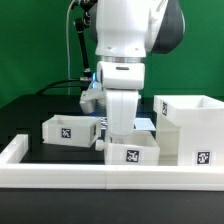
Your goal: Assemble drawer
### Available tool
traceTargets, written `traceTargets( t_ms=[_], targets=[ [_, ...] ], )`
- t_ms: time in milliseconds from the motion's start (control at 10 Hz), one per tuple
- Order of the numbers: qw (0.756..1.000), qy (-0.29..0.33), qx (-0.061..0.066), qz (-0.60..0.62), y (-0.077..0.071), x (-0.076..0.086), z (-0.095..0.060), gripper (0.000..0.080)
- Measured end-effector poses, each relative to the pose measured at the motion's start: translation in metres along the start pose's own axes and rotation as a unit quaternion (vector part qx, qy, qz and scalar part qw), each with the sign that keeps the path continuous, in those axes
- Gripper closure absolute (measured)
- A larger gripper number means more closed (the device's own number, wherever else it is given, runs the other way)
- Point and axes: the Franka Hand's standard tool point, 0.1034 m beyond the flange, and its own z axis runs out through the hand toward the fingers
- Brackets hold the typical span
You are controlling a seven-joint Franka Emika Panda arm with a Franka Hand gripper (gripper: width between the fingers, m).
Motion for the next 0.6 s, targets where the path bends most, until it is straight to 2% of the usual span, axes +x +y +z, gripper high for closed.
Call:
traceTargets(
  t_ms=[100, 300, 400, 600],
  targets=[
    [1.0, 0.001, -0.004, 0.001, 0.0024, 0.0065, -0.0006, 0.0758],
    [1.0, 0.002, -0.014, 0.003, 0.002, 0.0049, 0.0009, 0.0758],
    [1.0, 0.002, -0.012, 0.003, 0.0011, 0.0051, 0.0016, 0.0758],
    [1.0, 0.003, -0.017, 0.001, 0.003, 0.0077, 0.0045, 0.0758]
  ],
)
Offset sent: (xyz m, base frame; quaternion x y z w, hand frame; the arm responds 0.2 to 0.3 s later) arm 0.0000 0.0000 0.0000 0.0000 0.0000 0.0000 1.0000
